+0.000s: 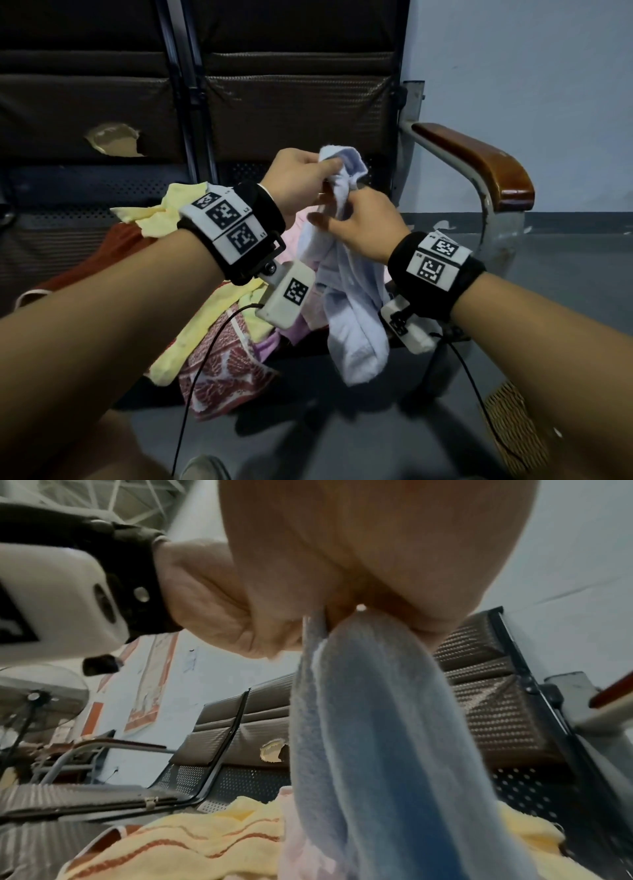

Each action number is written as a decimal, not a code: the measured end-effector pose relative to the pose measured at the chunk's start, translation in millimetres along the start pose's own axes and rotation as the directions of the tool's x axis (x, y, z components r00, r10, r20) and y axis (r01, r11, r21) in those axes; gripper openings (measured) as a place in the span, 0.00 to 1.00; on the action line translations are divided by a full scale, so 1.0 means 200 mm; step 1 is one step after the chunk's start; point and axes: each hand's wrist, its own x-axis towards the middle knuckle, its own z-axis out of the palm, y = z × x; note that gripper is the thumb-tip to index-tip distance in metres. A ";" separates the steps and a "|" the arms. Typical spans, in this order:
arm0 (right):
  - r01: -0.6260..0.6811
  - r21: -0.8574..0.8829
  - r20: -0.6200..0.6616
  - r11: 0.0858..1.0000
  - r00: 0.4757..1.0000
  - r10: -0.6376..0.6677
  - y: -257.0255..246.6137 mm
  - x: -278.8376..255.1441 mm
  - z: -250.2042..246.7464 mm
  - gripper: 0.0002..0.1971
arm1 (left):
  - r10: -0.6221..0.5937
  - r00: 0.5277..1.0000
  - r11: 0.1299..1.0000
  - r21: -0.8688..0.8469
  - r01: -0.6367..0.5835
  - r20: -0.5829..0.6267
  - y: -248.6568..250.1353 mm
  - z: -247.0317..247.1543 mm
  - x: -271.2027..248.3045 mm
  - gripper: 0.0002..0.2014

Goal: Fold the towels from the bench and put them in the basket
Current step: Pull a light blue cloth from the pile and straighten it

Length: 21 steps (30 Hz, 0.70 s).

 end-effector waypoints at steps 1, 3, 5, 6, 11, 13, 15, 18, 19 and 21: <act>-0.009 -0.006 0.031 1.000 0.999 0.009 0.01 0.00 0.00 0.20 | 0.025 1.000 1.000 0.002 -0.025 -0.011 0.00 0.00 0.00 0.14; -0.021 -0.006 0.121 1.000 0.992 0.021 0.04 -0.01 0.00 0.23 | 0.065 0.997 0.998 -0.002 -0.065 -0.039 0.01 -0.02 0.01 0.15; -0.023 -0.012 0.218 1.000 0.976 0.025 0.05 -0.03 0.00 0.26 | 0.091 0.993 0.996 0.019 -0.090 -0.078 0.00 -0.04 0.02 0.19; -0.018 -0.024 0.249 1.000 0.968 0.023 0.05 -0.04 0.00 0.27 | 0.097 0.991 0.995 0.026 -0.095 -0.095 -0.01 -0.06 0.02 0.21; 0.089 -0.128 0.028 0.988 0.996 -0.086 0.05 -0.04 0.01 0.18 | 0.084 0.977 0.992 0.106 -0.064 -0.195 -0.08 -0.09 0.04 0.19; 0.120 -0.137 -0.059 0.983 0.990 -0.128 0.05 -0.04 0.00 0.11 | 0.111 0.971 0.985 0.155 -0.079 -0.212 -0.10 -0.11 0.05 0.17; 0.117 -0.107 -0.078 0.987 0.989 -0.125 0.04 -0.04 -0.01 0.23 | 0.134 0.968 0.980 0.176 -0.097 -0.211 -0.12 -0.13 0.05 0.12; 0.150 -0.069 -0.086 0.986 0.984 -0.156 0.04 -0.03 -0.01 0.24 | 0.134 0.981 0.989 0.073 -0.125 -0.143 -0.12 -0.12 0.03 0.08; 0.170 -0.085 -0.069 0.982 0.982 -0.176 0.04 -0.02 -0.01 0.19 | 0.133 0.984 0.991 0.026 -0.131 -0.120 -0.11 -0.11 0.02 0.07; 0.165 -0.081 -0.011 0.983 0.986 -0.167 0.04 -0.03 0.02 0.14 | 0.131 0.987 0.991 -0.023 -0.133 -0.092 -0.10 -0.09 0.00 0.06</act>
